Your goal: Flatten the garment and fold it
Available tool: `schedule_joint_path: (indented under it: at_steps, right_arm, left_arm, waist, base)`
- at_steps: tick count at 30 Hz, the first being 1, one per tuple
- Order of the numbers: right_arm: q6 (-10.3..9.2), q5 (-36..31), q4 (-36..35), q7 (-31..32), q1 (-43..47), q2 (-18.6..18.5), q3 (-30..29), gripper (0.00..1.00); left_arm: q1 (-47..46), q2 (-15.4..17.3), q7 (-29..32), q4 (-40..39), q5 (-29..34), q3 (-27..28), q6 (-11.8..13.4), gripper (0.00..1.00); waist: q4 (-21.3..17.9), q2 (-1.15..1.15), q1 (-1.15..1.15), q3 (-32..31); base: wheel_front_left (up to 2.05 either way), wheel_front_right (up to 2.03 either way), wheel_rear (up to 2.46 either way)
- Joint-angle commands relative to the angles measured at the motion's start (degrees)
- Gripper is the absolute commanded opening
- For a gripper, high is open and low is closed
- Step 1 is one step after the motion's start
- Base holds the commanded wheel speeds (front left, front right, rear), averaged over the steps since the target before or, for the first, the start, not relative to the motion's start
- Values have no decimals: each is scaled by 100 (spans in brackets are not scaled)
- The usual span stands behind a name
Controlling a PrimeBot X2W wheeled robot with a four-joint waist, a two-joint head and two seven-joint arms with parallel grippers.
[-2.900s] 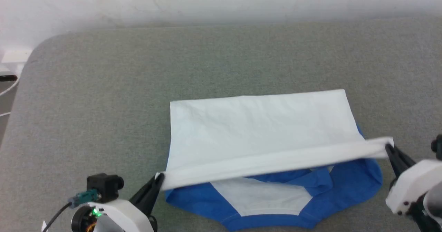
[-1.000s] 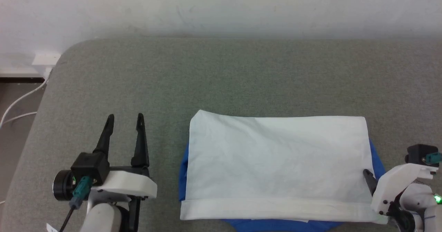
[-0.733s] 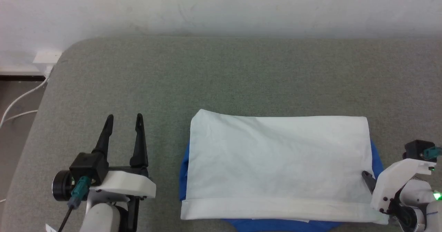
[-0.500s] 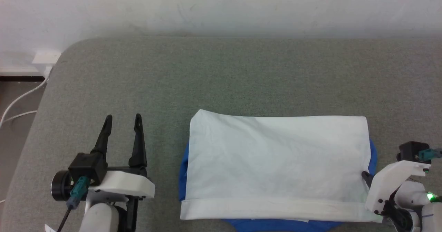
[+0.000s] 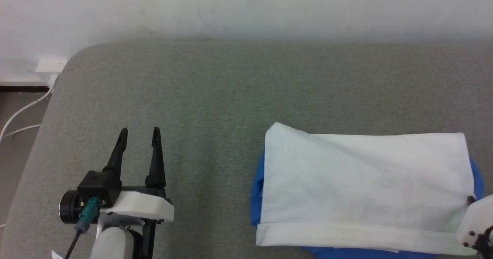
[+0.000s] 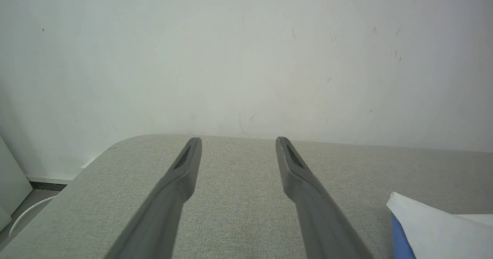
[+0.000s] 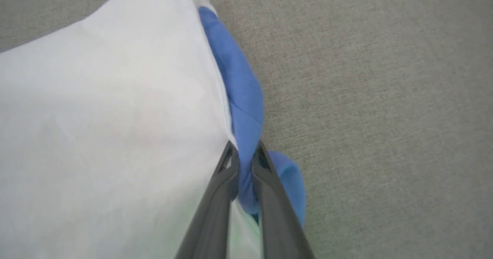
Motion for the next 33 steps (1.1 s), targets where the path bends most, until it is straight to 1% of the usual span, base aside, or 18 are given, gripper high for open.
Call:
schedule_joint_path:
  at_steps: [1, 4, 6, 8, 10, 12, 15, 17, 18, 22, 26, 29, 33]
  right_arm:
    - [-13, -90, -70, -70, 47, -30, -55, 0]
    - [-13, -148, -284, -103, 91, -30, -4, 0]
    - [-13, -53, -517, -73, 165, -30, 163, 0]
    - [-13, 135, -845, 32, 296, -30, 453, 0]
    - [-13, 399, -1291, 219, 464, -30, 817, 0]
    - [-13, 561, -1906, 474, 642, -30, 1272, 0]
    - [-13, 617, -2726, 810, 790, -30, 2007, 0]
    - [-13, 582, -3066, 1028, 770, -30, 2555, 0]
    - [-13, 582, -3126, 1106, 711, -30, 2819, 0]
    - [-13, 406, -2956, 1285, 360, -30, 3672, 0]
    - [-13, 401, -2415, 1287, -63, -30, 4387, 0]
    - [-13, 465, -1884, 1184, -364, -30, 4742, 0]
    - [-13, 622, -1109, 996, -714, -30, 5024, 0]
  left_arm:
    - [50, -32, -27, 4, 63, 33, -40, 100]
    - [52, -54, -27, 14, 86, 71, -77, 100]
    - [54, -69, -27, 14, 103, 90, -103, 100]
    - [60, -83, -27, 20, 123, 97, -130, 100]
    - [73, -93, -27, 37, 144, 105, -155, 100]
    - [90, -101, -27, 52, 162, 120, -177, 100]
    - [98, -111, -27, 69, 183, 141, -208, 100]
    - [84, -121, -27, 74, 190, 152, -218, 100]
    - [76, -127, -27, 72, 192, 154, -220, 100]
    - [3, -153, -27, 79, 198, 105, -250, 100]
    - [-63, -173, -27, 78, 188, 76, -289, 100]
    - [-98, -184, -27, 83, 180, 78, -304, 100]
    - [-155, -198, -27, 92, 167, 77, -316, 100]
  waist:
    - [-2, 0, 0, 0]
    - [-1, 0, 0, -7]
    - [13, 0, 0, -14]
    - [33, 0, 0, -32]
    - [46, 0, 0, -62]
    - [51, 0, 0, -94]
    - [56, 0, 0, -111]
    - [59, 0, 0, -103]
    - [61, 0, 0, -95]
    - [158, 0, 0, -35]
    - [291, 0, 0, 56]
    - [394, 0, 0, 149]
    - [499, 0, 0, 262]
  base:
    - [0, 0, 0]
    - [0, 0, 0]
    - [0, 0, 0]
    - [0, 0, 0]
    - [0, 0, 0]
    - [0, 0, 0]
    - [0, 0, 0]
    - [0, 0, 0]
    - [0, 0, 0]
    - [0, 0, 0]
    - [0, 0, 0]
    - [0, 0, 0]
    - [0, 0, 0]
